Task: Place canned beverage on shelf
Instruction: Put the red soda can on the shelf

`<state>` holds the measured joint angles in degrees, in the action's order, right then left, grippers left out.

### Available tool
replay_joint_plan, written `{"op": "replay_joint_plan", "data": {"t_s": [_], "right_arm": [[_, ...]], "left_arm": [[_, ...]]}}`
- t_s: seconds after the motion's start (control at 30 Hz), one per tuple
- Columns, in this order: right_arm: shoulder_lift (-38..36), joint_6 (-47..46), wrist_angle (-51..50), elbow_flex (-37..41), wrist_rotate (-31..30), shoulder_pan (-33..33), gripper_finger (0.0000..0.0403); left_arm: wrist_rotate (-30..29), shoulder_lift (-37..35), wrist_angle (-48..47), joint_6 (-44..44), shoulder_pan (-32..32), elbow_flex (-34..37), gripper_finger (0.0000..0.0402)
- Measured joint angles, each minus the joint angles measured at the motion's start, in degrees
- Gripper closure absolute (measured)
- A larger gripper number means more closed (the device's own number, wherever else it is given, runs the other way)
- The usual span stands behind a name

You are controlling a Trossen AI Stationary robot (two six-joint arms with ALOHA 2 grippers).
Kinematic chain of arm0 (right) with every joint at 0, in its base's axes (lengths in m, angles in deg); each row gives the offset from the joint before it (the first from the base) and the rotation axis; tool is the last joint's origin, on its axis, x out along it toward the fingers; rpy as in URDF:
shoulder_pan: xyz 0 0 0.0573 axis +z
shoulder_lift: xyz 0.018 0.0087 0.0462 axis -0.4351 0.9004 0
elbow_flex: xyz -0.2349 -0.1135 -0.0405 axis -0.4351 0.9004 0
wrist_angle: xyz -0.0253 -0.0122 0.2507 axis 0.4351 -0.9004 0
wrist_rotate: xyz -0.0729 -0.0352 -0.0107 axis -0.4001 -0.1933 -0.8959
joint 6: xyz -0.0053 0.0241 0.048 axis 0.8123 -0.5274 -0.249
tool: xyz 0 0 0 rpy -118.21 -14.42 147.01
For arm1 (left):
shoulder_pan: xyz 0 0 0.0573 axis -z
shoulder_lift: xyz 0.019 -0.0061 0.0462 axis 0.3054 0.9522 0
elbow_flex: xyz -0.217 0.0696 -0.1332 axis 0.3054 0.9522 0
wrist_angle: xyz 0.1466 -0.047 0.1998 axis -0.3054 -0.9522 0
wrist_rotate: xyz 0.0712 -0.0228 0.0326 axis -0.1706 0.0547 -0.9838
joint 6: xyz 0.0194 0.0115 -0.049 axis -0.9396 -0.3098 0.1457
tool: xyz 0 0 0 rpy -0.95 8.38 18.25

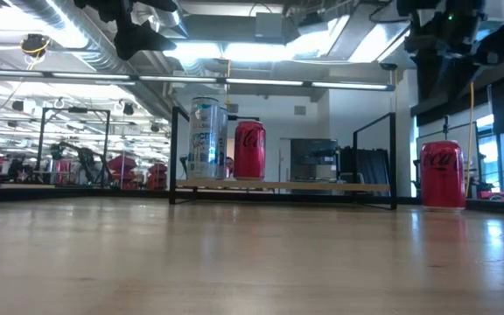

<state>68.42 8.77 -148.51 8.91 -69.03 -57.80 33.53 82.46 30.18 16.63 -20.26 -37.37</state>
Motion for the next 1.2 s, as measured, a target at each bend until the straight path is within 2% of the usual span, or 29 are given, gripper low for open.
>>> {"op": "replay_joint_plan", "data": {"t_s": [0.17,0.33,0.53,0.8,1.2], "right_arm": [[1.6,-0.6,1.7,5.5,0.3,-2.7,0.0054],[3.2,-0.4,9.3,9.9,4.3,-6.0,0.0054],[5.9,0.4,10.0,12.4,5.3,-8.7,0.0054],[8.3,1.0,11.8,13.4,4.7,-8.6,0.0057],[9.9,2.4,10.4,13.2,5.1,-8.5,0.0142]], "left_arm": [[0.0,0.0,0.0,0.2,0.0,0.0,0.0094],[0.0,0.0,0.0,0.3,0.0,0.0,0.0094],[0.0,0.0,0.0,0.3,0.0,0.0,0.0094],[0.0,0.0,0.0,0.3,0.0,0.0,0.0094],[0.0,0.0,0.0,0.3,0.0,0.0,0.0094]]}}
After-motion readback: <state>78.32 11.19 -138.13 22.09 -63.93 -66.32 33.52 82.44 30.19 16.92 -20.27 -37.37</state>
